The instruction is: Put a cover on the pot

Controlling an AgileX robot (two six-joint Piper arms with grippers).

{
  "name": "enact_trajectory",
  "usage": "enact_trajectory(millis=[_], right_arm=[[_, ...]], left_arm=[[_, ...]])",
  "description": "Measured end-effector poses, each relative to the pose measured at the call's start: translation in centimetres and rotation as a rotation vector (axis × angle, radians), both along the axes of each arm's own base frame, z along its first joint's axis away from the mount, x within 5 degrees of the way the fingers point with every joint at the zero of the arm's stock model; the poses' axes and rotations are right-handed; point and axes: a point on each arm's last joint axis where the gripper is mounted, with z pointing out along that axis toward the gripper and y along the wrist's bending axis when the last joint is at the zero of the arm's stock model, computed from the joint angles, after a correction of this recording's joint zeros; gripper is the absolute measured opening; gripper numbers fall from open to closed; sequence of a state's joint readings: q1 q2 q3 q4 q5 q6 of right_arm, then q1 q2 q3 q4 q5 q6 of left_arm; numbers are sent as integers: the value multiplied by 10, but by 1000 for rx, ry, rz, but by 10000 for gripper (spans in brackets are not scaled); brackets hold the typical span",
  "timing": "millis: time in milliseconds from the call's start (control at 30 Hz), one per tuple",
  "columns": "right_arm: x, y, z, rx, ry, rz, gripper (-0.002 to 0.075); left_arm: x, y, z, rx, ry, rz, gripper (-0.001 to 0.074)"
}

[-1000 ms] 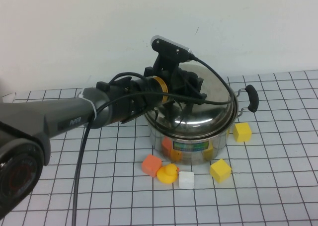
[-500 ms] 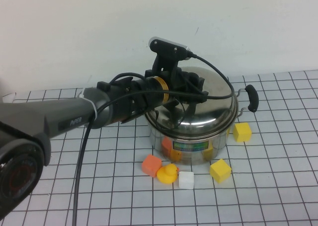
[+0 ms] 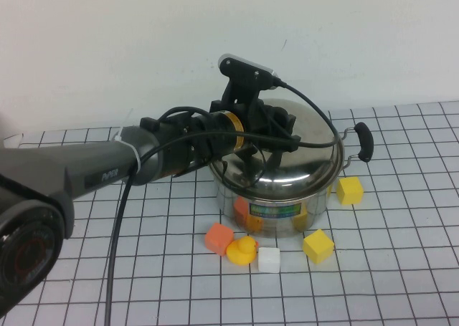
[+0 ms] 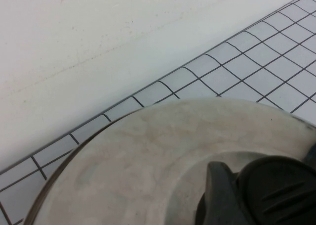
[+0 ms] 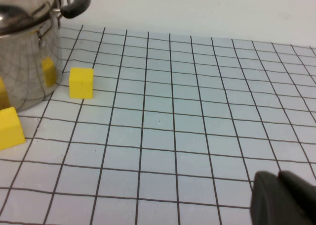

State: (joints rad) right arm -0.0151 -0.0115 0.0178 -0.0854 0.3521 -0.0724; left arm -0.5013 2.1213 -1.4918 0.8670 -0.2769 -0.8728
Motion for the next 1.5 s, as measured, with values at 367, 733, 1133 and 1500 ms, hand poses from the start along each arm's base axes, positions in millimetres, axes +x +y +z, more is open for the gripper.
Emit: enact_trajectory(millis=[367,733,1133,1500], right_arm=[[0,0,0,0,0,0,9],[0,0,0,0,0,0,9],[0,0,0,0,0,0,9],[0,0,0,-1,0,0,9]], left_arm=[[0,-1,-1,-37,24,4,326],[-1,2,9,-16,10,22,553],[-18,56,117,81,-157,235,254],[-108,131,224,59,-223,547,4]])
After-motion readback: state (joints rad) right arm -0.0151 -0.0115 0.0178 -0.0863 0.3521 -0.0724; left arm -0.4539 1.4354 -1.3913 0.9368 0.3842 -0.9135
